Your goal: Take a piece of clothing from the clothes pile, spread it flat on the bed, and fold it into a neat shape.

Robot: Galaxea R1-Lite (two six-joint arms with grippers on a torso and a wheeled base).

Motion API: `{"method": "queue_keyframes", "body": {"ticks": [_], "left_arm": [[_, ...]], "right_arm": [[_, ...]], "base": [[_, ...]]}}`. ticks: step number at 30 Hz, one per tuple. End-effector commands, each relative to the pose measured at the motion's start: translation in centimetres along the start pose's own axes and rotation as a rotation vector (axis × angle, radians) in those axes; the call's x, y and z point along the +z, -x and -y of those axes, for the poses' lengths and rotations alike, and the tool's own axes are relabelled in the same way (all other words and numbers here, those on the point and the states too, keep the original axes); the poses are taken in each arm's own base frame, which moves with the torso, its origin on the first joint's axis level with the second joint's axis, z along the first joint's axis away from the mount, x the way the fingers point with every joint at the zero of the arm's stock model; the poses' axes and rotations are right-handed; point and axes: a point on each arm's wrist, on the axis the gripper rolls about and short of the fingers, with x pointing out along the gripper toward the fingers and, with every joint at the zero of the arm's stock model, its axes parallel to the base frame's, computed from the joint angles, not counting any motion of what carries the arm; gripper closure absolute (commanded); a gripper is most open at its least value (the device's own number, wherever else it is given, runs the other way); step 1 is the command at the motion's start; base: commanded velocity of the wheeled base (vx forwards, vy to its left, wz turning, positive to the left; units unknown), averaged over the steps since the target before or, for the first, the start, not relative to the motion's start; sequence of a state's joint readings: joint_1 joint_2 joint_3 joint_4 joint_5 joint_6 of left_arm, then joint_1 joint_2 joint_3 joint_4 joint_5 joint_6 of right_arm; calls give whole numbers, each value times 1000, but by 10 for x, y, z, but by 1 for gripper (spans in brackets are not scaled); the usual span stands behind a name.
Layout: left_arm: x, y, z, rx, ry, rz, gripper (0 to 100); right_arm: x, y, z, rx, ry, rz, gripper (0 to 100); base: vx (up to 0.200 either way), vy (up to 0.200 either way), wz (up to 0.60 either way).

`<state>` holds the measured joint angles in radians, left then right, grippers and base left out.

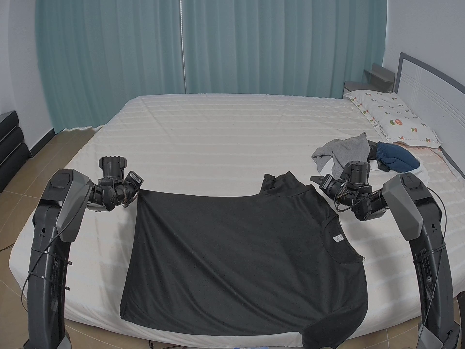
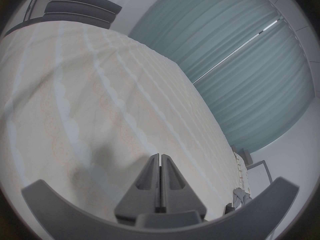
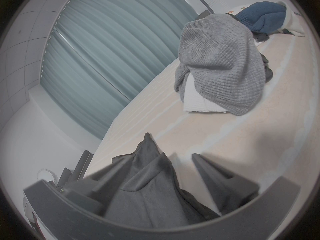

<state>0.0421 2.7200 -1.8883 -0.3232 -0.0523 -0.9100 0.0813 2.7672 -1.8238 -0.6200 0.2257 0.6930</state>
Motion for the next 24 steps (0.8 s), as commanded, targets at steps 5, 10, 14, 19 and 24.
{"method": "queue_keyframes", "body": {"ticks": [5,10,14,19,24], "left_arm": [[-4,-2,-5,17,2,-14,100],[-5,-2,-5,20,0,-18,100],[-6,-2,-5,19,-1,-19,100],[-4,-2,-5,18,1,-15,100],[-4,-3,-5,14,-1,-13,100]], "right_arm": [[-13,-21,1,8,4,-22,0],[-25,-26,7,-13,-4,-59,0],[-29,-27,4,-9,-2,-67,100],[-28,-27,3,4,1,-51,100],[-19,-25,5,12,2,-19,100]], "base": [[0,0,0],[0,0,0],[0,0,0],[0,0,0],[0,0,0]]}}
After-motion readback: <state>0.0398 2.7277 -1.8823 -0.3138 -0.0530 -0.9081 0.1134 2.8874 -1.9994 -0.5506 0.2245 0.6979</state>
